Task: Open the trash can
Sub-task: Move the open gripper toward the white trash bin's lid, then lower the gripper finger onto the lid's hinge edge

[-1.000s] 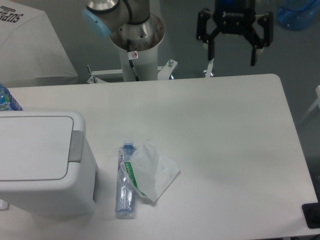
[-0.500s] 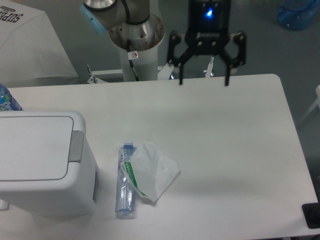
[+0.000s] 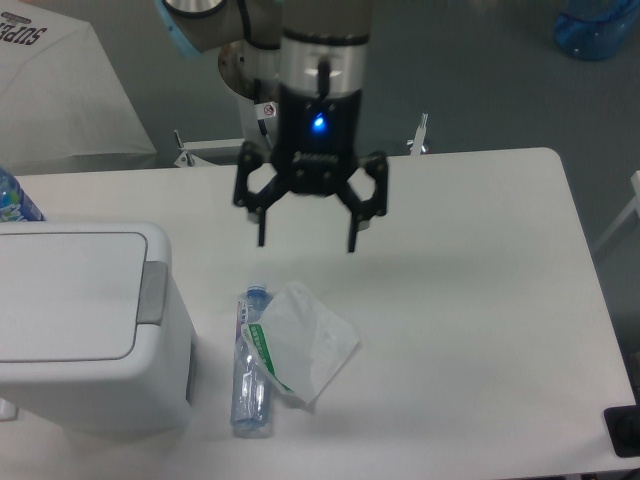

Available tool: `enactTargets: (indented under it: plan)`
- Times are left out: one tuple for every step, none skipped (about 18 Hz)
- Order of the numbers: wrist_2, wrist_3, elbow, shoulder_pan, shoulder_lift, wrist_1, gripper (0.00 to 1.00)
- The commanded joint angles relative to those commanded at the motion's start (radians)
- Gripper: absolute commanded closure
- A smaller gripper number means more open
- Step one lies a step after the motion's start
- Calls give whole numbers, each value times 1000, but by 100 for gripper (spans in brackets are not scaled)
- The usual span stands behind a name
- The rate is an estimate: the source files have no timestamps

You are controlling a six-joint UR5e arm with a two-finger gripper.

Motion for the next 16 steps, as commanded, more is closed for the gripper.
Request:
enactTargets:
  plan:
    - [0, -23, 0, -6, -5, 0, 0]
    - [0, -44, -2, -14, -6, 0, 0]
    - [0, -63, -5, -18, -6, 0, 0]
    - [0, -77, -6, -19, -6, 0, 0]
    - [0, -88, -8, -20, -6, -2, 0]
    - [-2, -106, -9, -22, -8, 0, 0]
    - [-5, -130, -8, -26, -12, 0, 0]
    - [-8, -155, -8, -38, -17, 0, 0]
    - [-6, -166, -9, -45, -21, 0, 0]
    - [-6, -170, -9, -49, -32, 0, 0]
    - [-6, -174, -9, -51, -34, 0, 0]
    - [-8, -178, -9, -51, -34, 0, 0]
    - [-8, -184, -9, -54, -34, 0, 0]
    - [-8, -193, -9, -63, -34, 0, 0]
    - [-6, -203, -9, -69, -35, 0, 0]
    - [-6, -210, -9, -71, -37, 0, 0]
